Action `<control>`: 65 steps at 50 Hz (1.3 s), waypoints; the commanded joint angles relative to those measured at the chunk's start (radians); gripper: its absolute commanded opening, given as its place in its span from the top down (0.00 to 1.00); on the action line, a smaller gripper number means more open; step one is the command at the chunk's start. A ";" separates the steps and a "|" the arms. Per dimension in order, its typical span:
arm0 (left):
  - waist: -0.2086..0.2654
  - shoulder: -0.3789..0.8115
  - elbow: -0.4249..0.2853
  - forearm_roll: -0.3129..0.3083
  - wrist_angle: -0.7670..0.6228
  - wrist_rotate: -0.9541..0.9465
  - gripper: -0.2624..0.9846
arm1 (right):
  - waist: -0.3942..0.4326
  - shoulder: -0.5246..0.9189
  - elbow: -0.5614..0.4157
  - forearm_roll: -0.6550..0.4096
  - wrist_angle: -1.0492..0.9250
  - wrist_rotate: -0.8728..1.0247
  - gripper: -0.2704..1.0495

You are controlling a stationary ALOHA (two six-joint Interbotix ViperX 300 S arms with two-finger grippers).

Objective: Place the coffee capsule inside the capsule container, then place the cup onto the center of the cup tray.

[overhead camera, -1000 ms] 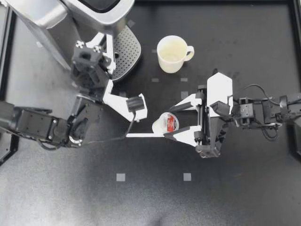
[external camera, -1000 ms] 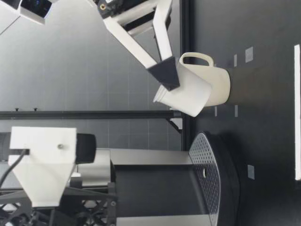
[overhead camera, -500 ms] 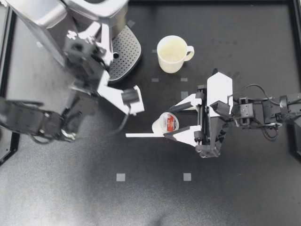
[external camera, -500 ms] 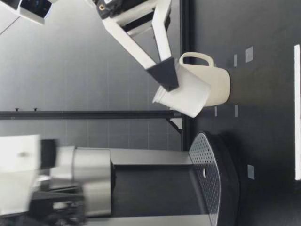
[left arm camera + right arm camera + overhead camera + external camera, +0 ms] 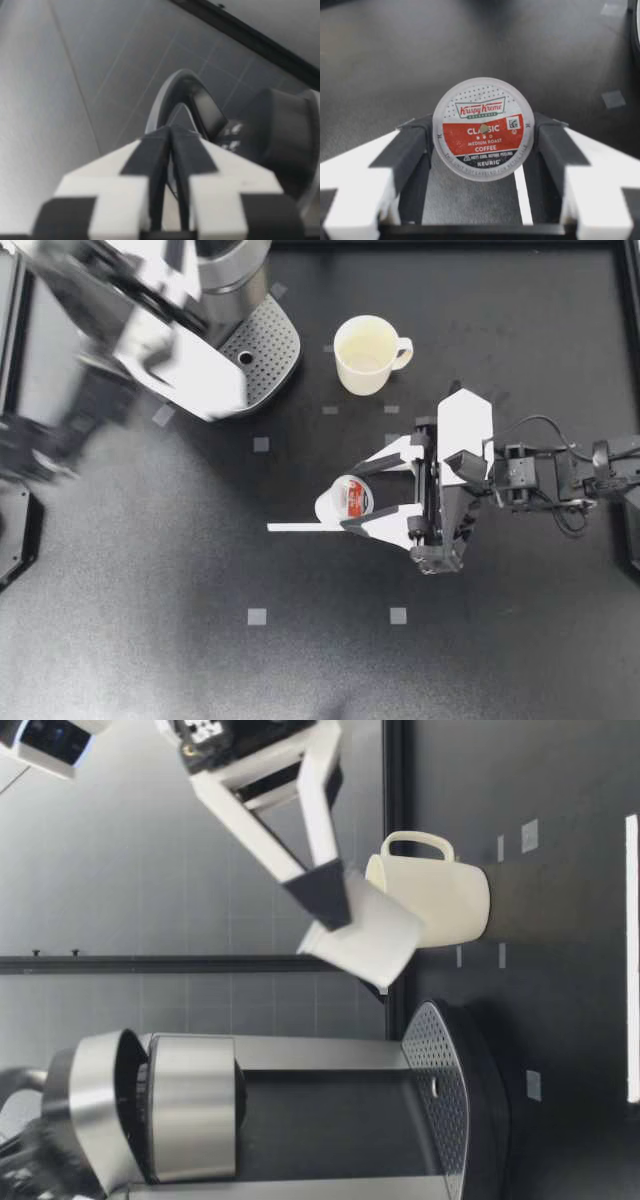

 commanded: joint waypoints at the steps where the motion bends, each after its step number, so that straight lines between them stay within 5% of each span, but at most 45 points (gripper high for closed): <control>1: 0.037 -0.072 0.003 0.009 -0.038 -0.051 0.67 | -0.006 -0.032 -0.031 0.000 -0.011 -0.002 0.41; 17: 0.215 -0.227 0.081 -0.003 -0.341 -0.319 0.67 | -0.006 -0.048 -0.071 0.000 -0.066 -0.003 0.41; 34: 0.354 -0.290 0.110 -0.003 -0.529 -0.482 0.67 | -0.023 -0.057 -0.110 0.000 -0.195 -0.026 0.41; 56: 0.416 -0.296 0.114 -0.003 -0.540 -0.508 0.67 | -0.112 -0.091 -0.179 0.000 -0.230 -0.163 0.41; 65: 0.416 -0.350 0.103 -0.003 -0.666 -0.552 0.67 | -0.213 -0.103 -0.227 0.000 -0.202 -0.213 0.41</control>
